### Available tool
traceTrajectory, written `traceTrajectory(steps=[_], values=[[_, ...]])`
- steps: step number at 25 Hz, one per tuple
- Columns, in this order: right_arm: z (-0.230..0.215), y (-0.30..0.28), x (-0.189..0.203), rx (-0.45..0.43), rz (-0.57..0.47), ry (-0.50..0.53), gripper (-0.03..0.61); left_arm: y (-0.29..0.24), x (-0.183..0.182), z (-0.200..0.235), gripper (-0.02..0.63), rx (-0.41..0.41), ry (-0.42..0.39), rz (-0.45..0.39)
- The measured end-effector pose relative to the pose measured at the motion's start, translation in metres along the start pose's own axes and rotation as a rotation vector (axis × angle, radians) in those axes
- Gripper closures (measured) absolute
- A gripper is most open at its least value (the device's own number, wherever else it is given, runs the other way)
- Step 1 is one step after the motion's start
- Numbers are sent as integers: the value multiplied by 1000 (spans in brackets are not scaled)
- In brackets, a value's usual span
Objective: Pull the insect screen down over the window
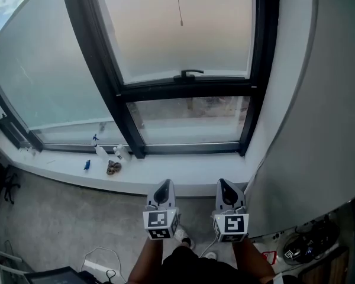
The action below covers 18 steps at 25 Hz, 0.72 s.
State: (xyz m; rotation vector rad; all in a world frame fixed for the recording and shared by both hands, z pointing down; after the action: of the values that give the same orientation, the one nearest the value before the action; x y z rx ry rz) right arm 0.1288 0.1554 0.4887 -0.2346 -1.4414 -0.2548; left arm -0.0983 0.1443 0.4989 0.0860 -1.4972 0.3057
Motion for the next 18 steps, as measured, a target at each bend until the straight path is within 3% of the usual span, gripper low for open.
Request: traceTrajectory(steps=[18], values=[[2,-29,7,-23,32,37,575,-17,-10,13,611,-18,-9,16]])
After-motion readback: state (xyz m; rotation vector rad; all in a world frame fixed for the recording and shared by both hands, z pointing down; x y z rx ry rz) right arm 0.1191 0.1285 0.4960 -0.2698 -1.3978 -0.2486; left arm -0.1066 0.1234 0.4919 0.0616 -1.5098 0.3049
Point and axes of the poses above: the fingertips, and each gripper's own axes: y backward along the fingers, z to its left, x out of its underside, the point moved 10 cm from there along y, backward along the fingers, and after that the axes turned 5 degrees about y, right-handed, at the moved point
